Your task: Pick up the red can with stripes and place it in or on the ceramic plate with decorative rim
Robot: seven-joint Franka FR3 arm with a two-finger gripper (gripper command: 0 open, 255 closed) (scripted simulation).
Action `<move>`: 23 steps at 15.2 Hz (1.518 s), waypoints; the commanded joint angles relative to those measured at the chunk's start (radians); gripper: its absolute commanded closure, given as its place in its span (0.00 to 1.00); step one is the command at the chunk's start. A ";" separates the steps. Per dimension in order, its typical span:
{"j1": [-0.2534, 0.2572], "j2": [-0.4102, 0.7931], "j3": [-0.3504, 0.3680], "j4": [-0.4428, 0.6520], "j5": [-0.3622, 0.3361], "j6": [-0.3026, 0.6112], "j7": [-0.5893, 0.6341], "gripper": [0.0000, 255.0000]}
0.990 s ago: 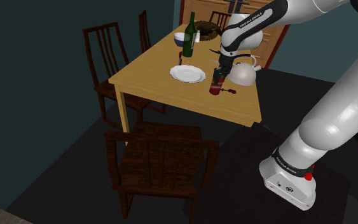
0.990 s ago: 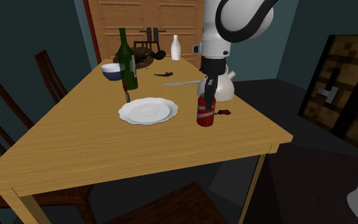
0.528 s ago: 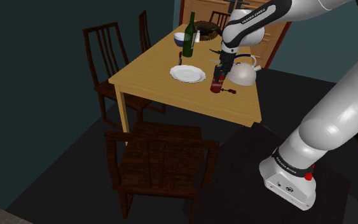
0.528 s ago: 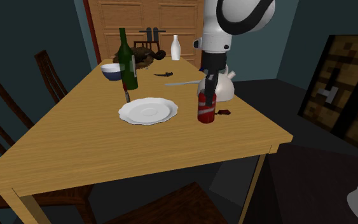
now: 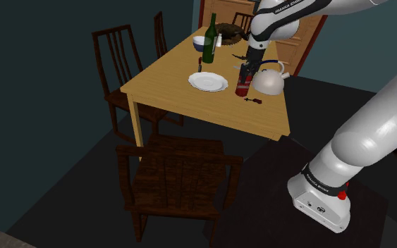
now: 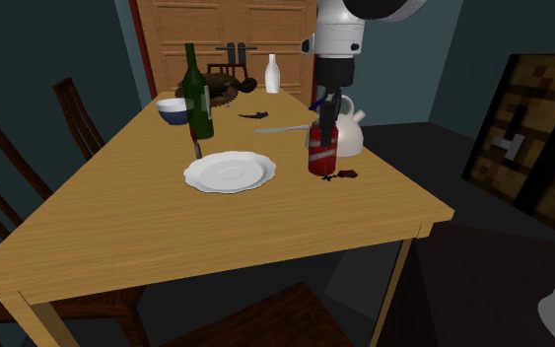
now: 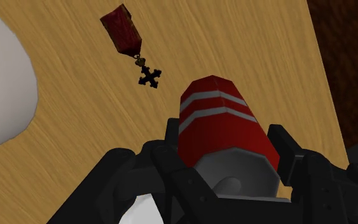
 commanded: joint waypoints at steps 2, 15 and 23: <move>0.001 -0.017 0.002 0.024 -0.003 -0.041 0.004 1.00; 0.013 0.343 0.021 0.557 0.068 -0.219 0.011 1.00; -0.019 0.739 0.043 1.193 0.114 -0.462 0.033 1.00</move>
